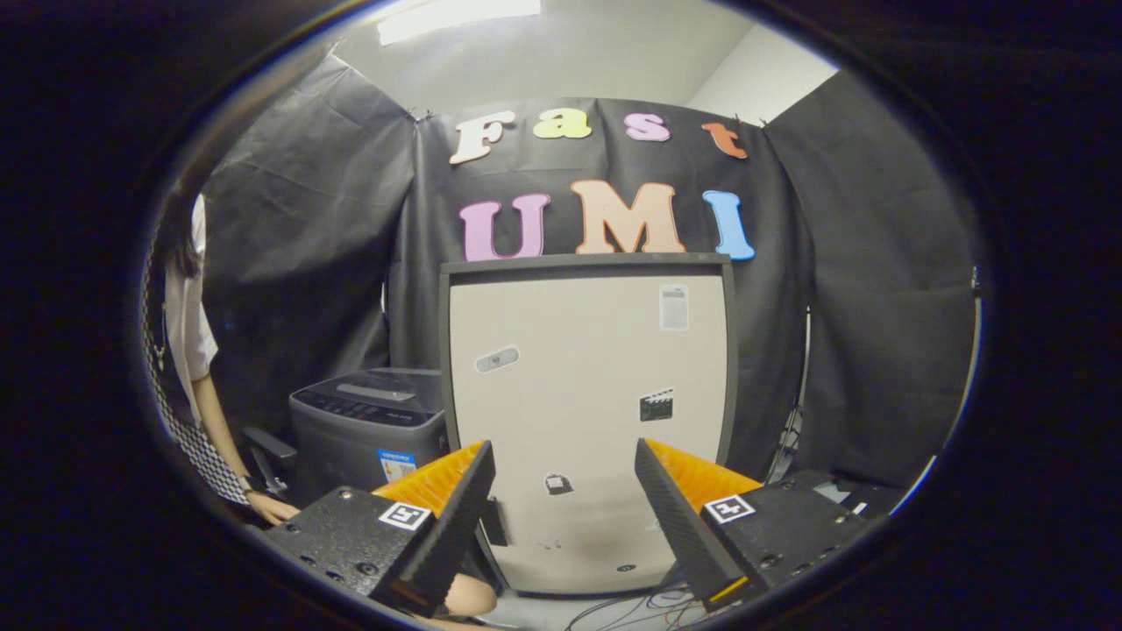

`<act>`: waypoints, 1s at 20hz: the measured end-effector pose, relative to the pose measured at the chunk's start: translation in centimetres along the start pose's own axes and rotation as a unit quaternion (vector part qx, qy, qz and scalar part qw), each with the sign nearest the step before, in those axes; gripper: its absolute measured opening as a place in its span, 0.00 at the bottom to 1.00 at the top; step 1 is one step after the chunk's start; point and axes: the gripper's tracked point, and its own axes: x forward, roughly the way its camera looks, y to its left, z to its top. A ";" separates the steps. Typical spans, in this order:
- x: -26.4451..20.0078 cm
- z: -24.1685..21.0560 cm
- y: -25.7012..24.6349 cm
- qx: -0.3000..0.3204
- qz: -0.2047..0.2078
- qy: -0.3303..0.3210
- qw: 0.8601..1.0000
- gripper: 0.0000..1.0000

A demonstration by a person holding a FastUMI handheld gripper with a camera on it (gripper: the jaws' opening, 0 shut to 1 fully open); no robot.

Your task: Put the clothes into the washing machine and then close the washing machine lid.

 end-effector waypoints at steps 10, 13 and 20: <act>0.4 -1.6 0.3 0.000 0.004 0.022 1.000 0.97; 0.3 -1.6 0.4 -0.001 0.005 0.022 1.000 0.98; 0.4 -1.4 0.4 -0.002 0.005 0.018 1.000 0.98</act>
